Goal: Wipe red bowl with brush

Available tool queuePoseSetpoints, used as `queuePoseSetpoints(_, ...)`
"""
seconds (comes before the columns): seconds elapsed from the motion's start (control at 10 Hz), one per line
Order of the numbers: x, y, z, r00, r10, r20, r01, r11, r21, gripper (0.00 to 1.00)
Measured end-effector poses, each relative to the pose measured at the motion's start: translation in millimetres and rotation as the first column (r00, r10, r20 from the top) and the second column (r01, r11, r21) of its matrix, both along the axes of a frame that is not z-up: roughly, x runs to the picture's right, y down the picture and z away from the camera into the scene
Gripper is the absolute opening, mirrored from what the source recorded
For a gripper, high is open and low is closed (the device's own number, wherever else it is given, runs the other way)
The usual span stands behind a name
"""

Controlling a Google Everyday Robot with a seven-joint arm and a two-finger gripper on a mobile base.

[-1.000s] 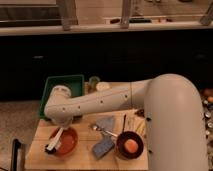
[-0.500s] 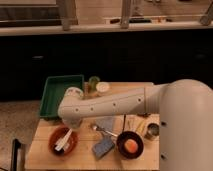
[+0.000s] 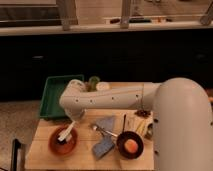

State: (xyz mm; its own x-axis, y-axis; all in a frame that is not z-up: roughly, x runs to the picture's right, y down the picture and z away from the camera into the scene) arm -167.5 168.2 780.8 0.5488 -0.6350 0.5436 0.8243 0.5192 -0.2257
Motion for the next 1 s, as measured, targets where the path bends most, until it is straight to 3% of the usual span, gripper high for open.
queuePoseSetpoints(0.3, -34, -2, -0.8, 0.998, -0.053, 0.028, 0.053, 0.9986, 0.008, 0.00)
queuePoseSetpoints(0.6, -49, 15, -13.3, 0.994, -0.087, 0.063, 0.086, 0.9962, 0.012, 0.00)
queuePoseSetpoints(1.0, -19, 34, -10.4, 0.998, -0.045, 0.040, 0.045, 0.9988, -0.019, 0.00)
